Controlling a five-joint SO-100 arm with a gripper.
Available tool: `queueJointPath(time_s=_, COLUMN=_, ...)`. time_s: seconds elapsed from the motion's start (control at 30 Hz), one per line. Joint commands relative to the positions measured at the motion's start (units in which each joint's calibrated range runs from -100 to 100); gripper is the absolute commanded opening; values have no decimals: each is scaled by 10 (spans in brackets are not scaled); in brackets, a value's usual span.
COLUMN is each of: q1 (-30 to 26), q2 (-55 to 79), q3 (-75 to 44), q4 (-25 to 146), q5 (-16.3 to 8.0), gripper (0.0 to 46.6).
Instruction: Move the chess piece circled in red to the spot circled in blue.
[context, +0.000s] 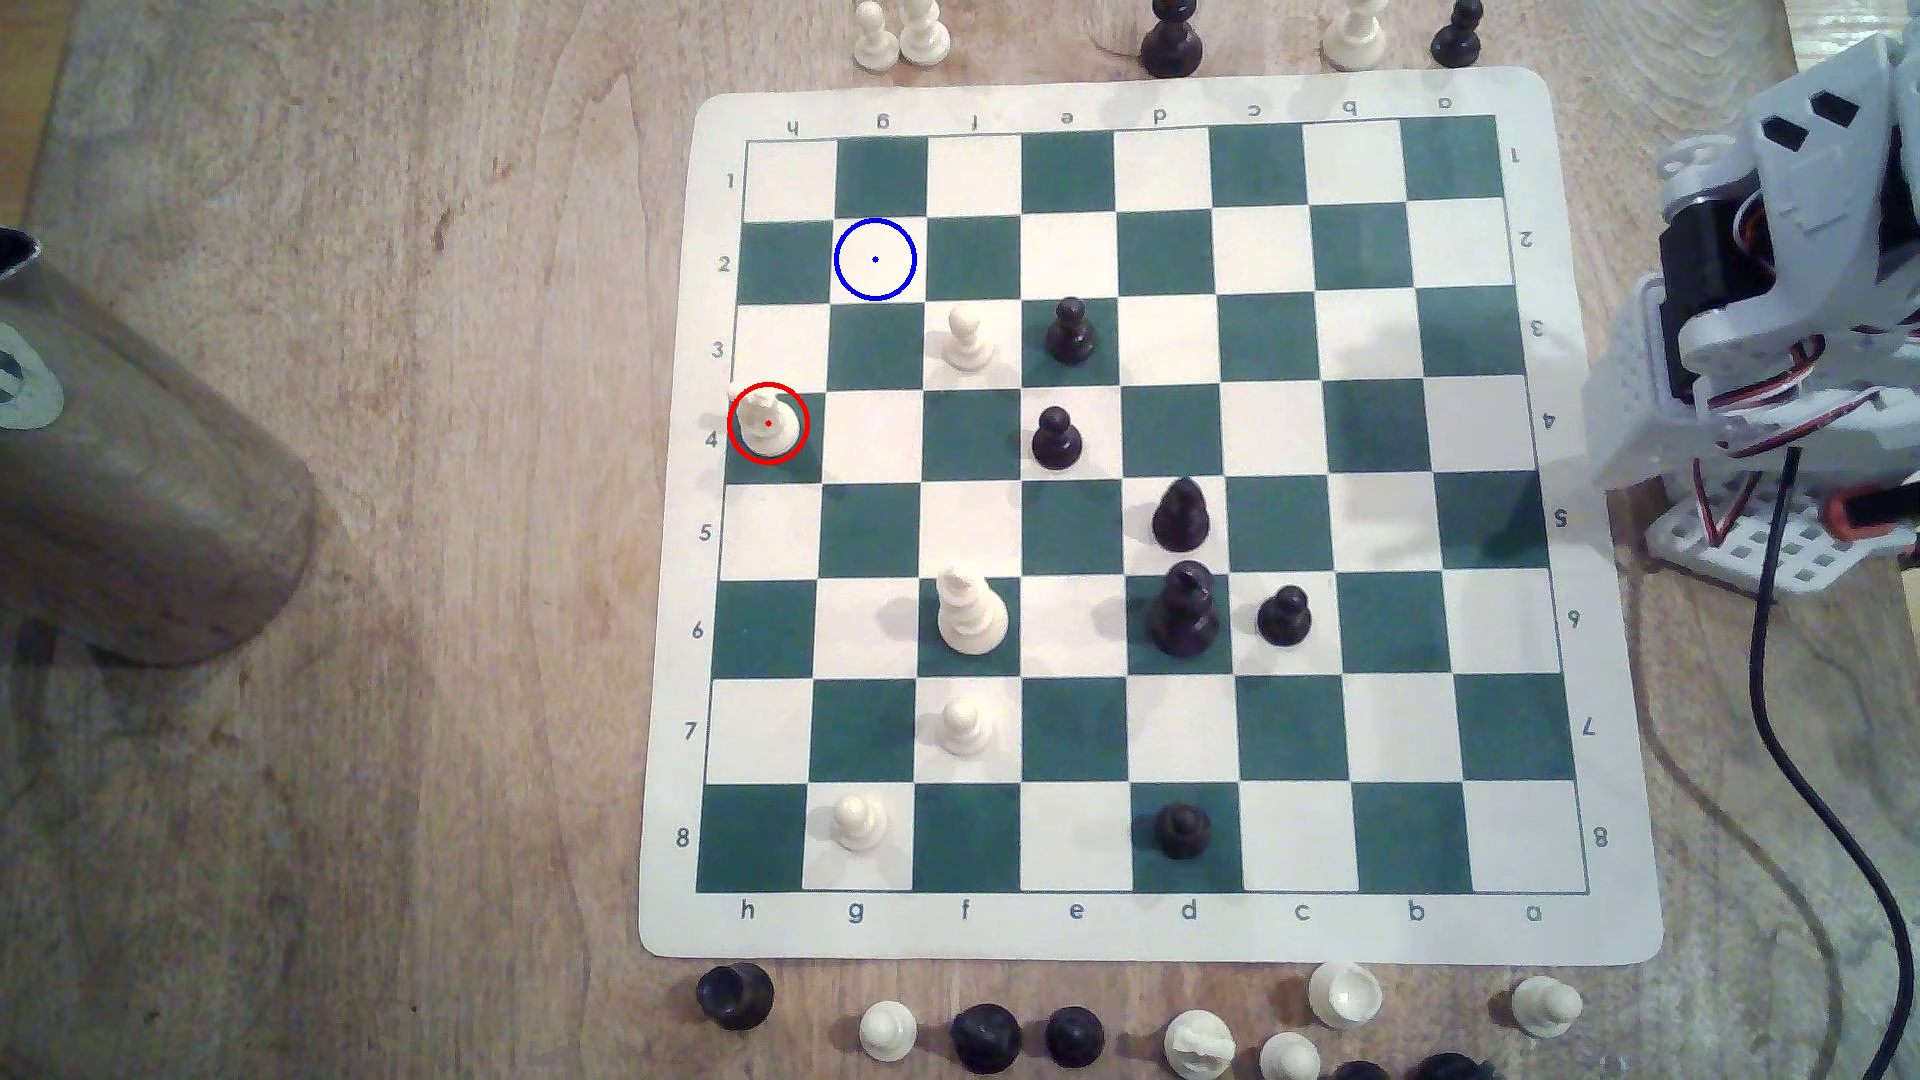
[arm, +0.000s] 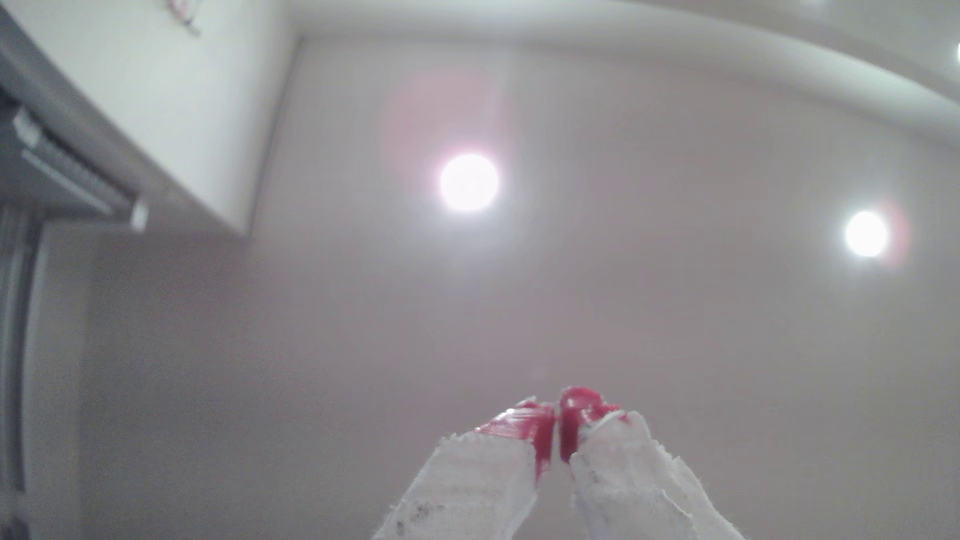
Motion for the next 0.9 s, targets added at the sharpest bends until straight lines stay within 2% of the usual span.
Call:
queueJointPath(time_s=0.0, q1=-16, q2=-2, q3=14, q4=75, q5=1, gripper=2)
queueJointPath(time_s=0.23, q1=-18, q2=-2, q3=-2, q4=200, q5=1, gripper=2)
queueJointPath(time_s=0.43, q1=-39, q2=-2, q3=-122, q4=528, q5=1, gripper=2)
queueJointPath(time_s=0.57, q1=-69, q2=-2, q3=-124, q4=592, q5=1, gripper=2)
queueJointPath(time_s=0.6, q1=-75, q2=-2, q3=-142, q4=655, q5=1, gripper=2)
queueJointPath(time_s=0.87, q1=-58, q2=-1, q3=-250, q4=1042, q5=0, gripper=2)
